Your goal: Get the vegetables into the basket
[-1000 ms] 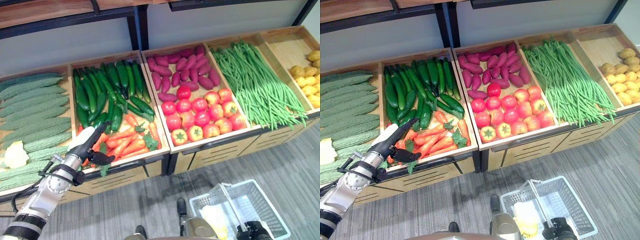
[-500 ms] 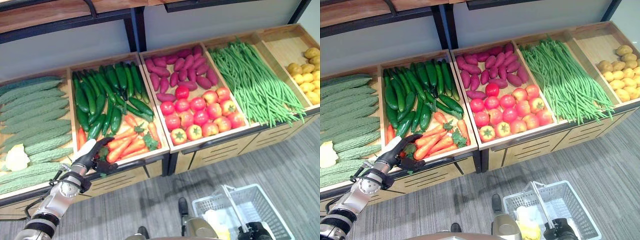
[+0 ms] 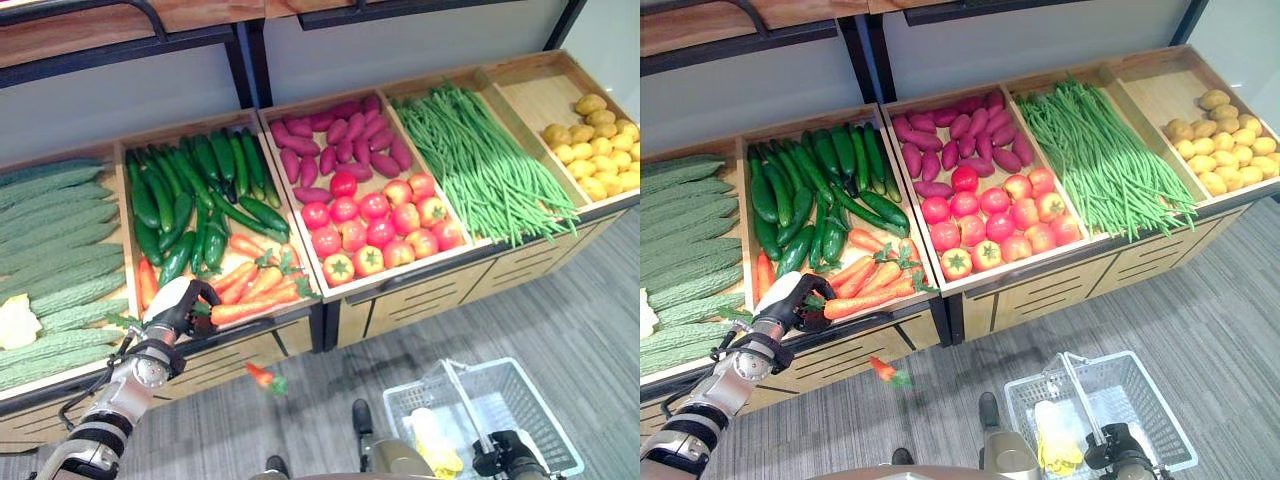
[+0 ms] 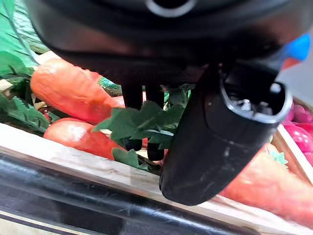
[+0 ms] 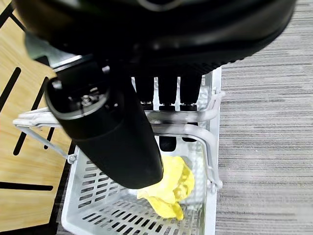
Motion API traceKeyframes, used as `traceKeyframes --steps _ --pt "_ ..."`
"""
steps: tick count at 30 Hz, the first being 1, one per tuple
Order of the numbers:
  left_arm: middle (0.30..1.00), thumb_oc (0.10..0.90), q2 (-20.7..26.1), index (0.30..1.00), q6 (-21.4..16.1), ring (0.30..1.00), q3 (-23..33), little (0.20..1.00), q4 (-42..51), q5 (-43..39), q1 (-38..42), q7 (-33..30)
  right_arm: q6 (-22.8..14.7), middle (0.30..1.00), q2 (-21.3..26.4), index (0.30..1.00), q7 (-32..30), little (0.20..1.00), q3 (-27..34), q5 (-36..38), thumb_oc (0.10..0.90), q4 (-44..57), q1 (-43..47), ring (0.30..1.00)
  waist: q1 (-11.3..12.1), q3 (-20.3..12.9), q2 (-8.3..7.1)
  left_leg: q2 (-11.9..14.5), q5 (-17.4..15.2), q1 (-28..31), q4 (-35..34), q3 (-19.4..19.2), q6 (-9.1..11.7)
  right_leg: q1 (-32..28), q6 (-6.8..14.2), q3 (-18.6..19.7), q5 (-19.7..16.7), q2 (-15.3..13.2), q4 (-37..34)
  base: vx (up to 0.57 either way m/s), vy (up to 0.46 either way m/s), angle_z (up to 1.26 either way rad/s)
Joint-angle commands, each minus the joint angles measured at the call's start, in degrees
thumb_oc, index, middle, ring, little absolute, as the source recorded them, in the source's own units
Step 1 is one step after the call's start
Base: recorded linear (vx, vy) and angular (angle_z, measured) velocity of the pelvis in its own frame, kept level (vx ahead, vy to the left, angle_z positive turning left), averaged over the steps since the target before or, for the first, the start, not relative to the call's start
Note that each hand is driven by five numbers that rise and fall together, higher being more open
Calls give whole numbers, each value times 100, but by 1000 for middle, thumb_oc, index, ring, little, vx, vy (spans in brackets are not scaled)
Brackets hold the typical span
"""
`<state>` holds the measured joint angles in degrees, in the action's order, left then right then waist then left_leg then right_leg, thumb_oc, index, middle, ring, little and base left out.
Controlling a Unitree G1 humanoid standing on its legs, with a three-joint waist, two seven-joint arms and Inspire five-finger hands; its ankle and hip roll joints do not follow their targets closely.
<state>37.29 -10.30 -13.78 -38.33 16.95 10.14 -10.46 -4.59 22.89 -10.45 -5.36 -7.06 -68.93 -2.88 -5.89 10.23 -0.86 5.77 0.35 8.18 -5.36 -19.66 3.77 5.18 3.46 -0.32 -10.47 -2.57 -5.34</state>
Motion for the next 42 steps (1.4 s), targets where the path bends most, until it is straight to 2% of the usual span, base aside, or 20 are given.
traceKeyframes --steps 1,6,7,12,14,16,23,26,39,41,42 --pt "300 400 -7 300 167 300 130 300 -317 248 329 -344 -149 300 169 300 -248 300 -50 -65 400 98 98 300 -278 41 -190 147 -11 -106 36 252 243 -520 651 72 515 -462 34 0 0 0" --pt "300 400 -82 300 222 300 527 300 -78 77 406 -885 -173 300 99 300 -375 300 -34 -63 400 103 57 300 -261 35 -215 147 -12 -104 36 274 254 -559 644 12 529 -475 34 0 0 0" --pt "300 400 -136 300 177 300 795 300 454 -81 489 -1278 -187 300 40 300 -437 300 -16 -64 400 47 43 300 -223 26 -232 148 -15 -107 36 302 254 -581 641 -20 543 -486 34 0 0 0" --pt "300 400 -380 300 47 300 1384 300 1681 -175 504 -2145 -153 300 -107 300 -542 300 -60 -54 400 -14 40 300 -157 20 -283 152 -31 -105 36 393 257 -641 632 -113 576 -513 34 -2 -22 8" --pt "300 400 -436 300 70 300 1427 300 1842 -190 487 -2175 -154 300 -114 300 -564 300 -83 -60 400 -26 45 300 -155 21 -286 151 -32 -102 36 404 254 -654 633 -132 582 -518 34 0 0 0" --pt "300 400 -423 300 -18 300 1608 300 2451 -160 492 -2308 -141 300 -144 300 -566 300 -146 -60 400 -18 40 300 -129 5 -298 147 -50 -95 36 420 248 -678 629 -143 596 -526 34 2 -3 -2" --pt "300 400 -625 300 -191 300 1704 300 3081 -312 397 -2271 -149 300 -195 300 -544 300 -182 -30 400 -6 8 300 -118 -29 -309 131 -61 -79 36 428 239 -711 616 -145 608 -538 34 3 1 0" --pt "300 400 -783 300 -331 300 1740 300 3484 -615 285 -2197 -145 300 -226 300 -548 300 -174 -4 400 -16 -1 300 -107 -39 -316 120 -64 -86 36 440 225 -716 613 -149 616 -542 34 16 3 5" --pt "300 400 -526 300 -306 300 1572 300 3594 -444 137 -1880 -161 300 -217 300 -506 300 -150 26 400 5 -66 300 -94 -48 -312 122 -64 -101 36 448 217 -707 618 -154 616 -562 34 0 0 0" --pt "599 614 -481 599 -268 599 1514 599 3571 -443 92 -1745 -154 300 -207 300 -497 300 -144 25 400 11 -71 300 -91 -48 -303 122 -62 -101 36 448 216 -711 619 -151 614 -563 34 0 0 0" --pt "1000 900 -372 1000 -149 1000 1427 1000 3498 -376 59 -1552 -155 300 -190 300 -478 300 -128 30 400 29 -71 300 -95 -45 -291 123 -59 -105 36 453 214 -711 621 -148 611 -560 34 0 0 0"
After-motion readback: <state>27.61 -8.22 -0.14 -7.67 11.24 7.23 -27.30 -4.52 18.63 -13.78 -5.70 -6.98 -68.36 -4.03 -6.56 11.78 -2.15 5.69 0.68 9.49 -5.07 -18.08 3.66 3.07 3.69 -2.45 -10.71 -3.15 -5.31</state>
